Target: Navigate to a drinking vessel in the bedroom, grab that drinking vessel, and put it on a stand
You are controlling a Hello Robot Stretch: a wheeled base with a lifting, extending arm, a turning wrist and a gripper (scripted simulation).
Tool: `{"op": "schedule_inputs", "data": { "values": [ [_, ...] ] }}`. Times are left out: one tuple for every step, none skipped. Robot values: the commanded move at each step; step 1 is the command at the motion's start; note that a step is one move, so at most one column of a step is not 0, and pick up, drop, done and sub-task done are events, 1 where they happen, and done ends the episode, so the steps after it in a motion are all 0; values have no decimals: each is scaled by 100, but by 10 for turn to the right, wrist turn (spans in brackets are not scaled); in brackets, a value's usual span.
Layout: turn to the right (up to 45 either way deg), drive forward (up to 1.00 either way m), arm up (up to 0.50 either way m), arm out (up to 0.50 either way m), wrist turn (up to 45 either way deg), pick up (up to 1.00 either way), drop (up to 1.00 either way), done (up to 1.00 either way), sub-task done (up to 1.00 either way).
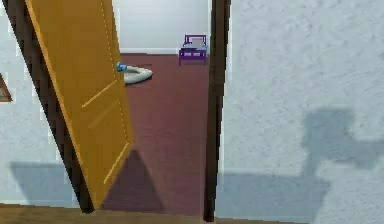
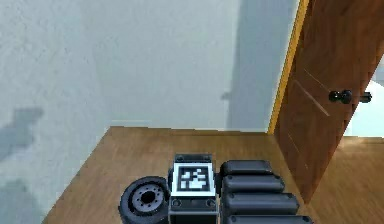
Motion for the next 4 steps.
{"op": "schedule_inputs", "data": {
  "values": [
    [150,0,0,0,0,0,0,0,0],
    [0,10,0,0,0,0,0,0,0],
    [-300,0,0,0,0,0,0,0,0],
    [0,100,0,0,0,0,0,0,0]
  ]
}}
